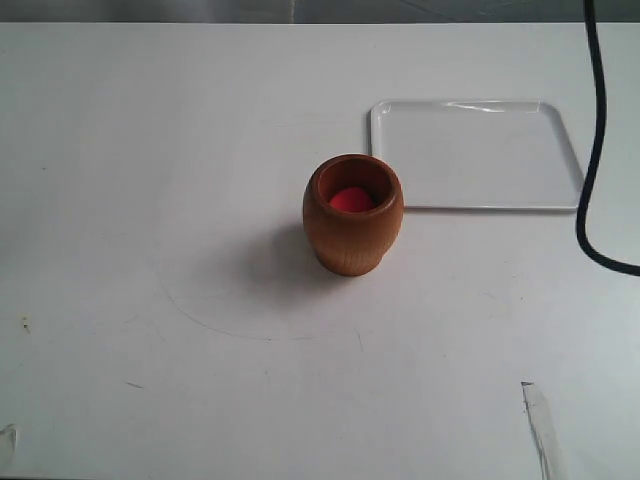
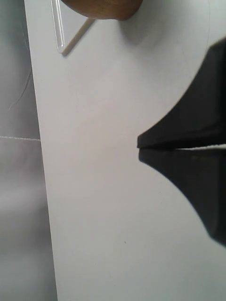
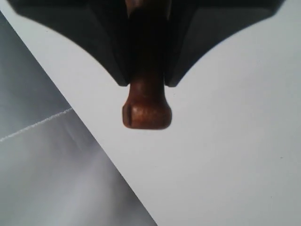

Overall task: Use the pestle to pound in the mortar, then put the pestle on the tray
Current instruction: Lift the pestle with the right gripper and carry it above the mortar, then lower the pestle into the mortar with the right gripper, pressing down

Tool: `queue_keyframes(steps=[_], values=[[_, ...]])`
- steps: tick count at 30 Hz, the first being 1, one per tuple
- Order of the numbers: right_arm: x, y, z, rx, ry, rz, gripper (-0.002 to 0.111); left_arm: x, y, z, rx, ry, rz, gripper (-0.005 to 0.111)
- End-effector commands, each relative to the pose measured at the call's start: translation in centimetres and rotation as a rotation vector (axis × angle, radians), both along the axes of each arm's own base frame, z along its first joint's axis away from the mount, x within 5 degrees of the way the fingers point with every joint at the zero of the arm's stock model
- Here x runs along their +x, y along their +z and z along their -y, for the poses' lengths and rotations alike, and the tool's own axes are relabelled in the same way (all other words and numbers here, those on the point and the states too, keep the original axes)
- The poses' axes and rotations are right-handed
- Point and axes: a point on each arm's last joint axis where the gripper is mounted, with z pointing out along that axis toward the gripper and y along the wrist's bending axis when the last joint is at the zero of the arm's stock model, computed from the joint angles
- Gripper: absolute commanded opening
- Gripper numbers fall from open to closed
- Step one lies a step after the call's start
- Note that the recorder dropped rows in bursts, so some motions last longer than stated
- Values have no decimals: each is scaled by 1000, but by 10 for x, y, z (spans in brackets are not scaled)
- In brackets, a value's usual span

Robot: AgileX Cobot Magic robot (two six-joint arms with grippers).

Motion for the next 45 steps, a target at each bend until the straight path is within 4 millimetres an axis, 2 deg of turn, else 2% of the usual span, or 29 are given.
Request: queue_keyframes(steps=[1, 8, 14, 19, 20, 25, 27, 32, 36, 39, 45], values=[[-12, 15, 8, -23, -2, -6, 0, 0, 0, 1, -15, -6, 4, 0], [-29, 17, 15, -88, -20, -60, 0, 0, 0, 1, -15, -6, 4, 0], [-53, 4, 25, -84, 3, -72, 0, 0, 0, 1, -15, -6, 4, 0], [-83, -1, 60, 37, 5, -3, 0, 0, 0, 1, -15, -6, 4, 0], [-88, -7, 67, 73, 7, 18, 0, 0, 0, 1, -15, -6, 4, 0], [-128, -14, 110, 423, 22, 208, 0, 0, 0, 1, -15, -6, 4, 0], [-143, -22, 126, 574, 36, 289, 0, 0, 0, 1, -15, -6, 4, 0], [-170, -77, 159, 856, 58, 458, 0, 0, 0, 1, -15, -6, 4, 0], [-177, -112, 177, 999, -19, 495, 0, 0, 0, 1, -15, -6, 4, 0], [-172, -137, 174, 953, -53, 435, 0, 0, 0, 1, -15, -6, 4, 0], [-149, -157, 148, 905, -80, 383, 0, 0, 0, 1, -15, -6, 4, 0]])
